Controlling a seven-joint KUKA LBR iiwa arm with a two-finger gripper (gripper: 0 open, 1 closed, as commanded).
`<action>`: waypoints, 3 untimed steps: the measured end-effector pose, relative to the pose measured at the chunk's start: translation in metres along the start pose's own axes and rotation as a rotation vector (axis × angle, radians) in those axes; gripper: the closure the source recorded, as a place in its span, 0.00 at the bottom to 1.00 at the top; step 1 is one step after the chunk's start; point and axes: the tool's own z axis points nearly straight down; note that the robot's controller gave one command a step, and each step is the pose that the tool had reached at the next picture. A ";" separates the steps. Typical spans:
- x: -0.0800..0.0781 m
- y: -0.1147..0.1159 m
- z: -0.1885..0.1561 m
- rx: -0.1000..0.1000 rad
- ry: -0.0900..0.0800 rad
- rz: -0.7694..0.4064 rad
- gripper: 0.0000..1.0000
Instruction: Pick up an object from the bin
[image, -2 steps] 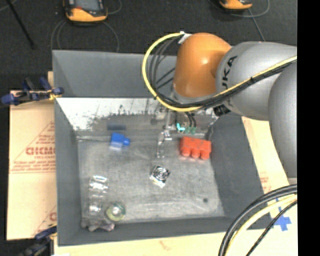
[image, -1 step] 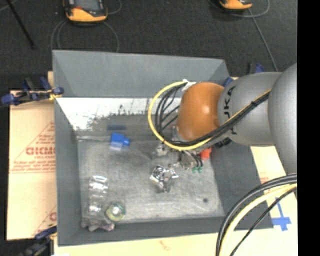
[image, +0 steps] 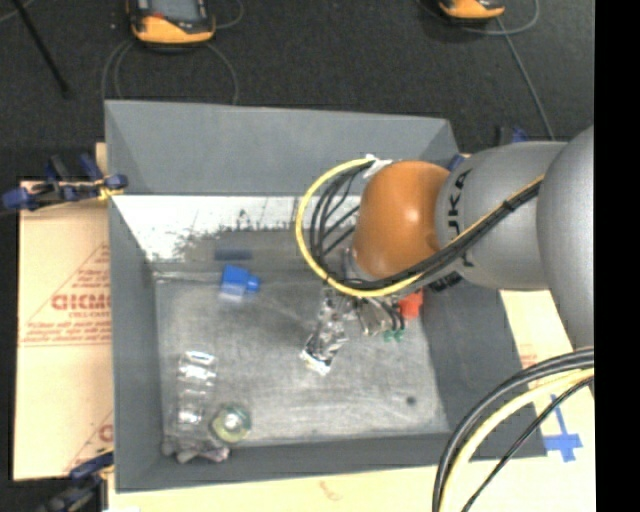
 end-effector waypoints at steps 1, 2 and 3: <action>0.000 0.000 0.000 -0.001 0.000 0.001 0.00; 0.003 -0.003 0.023 0.002 -0.007 -0.077 0.00; 0.001 -0.003 0.020 0.002 -0.014 -0.075 1.00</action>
Offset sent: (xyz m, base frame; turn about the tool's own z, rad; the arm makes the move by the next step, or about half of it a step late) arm 0.0000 0.0000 0.0000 0.0000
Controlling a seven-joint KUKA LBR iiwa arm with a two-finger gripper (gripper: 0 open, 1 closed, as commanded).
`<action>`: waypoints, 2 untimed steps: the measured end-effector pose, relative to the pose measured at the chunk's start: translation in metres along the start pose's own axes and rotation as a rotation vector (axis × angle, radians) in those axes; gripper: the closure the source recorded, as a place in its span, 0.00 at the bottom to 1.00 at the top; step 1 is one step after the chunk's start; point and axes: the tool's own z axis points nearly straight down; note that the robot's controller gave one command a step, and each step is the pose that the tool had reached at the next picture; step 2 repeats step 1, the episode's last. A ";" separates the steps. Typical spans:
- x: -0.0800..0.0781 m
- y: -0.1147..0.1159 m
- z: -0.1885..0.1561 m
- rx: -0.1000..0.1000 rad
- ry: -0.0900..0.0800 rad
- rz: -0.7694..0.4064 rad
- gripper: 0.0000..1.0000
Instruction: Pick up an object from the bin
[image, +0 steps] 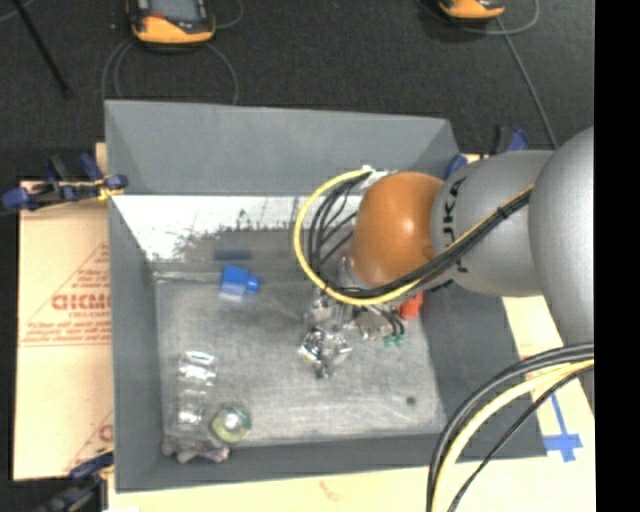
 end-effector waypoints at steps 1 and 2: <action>0.013 -0.057 -0.194 0.002 0.006 -0.247 1.00; 0.013 -0.057 -0.194 0.002 0.006 -0.247 1.00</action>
Offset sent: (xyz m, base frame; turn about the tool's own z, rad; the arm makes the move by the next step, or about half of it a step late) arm -0.0056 -0.0559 0.1891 -0.2502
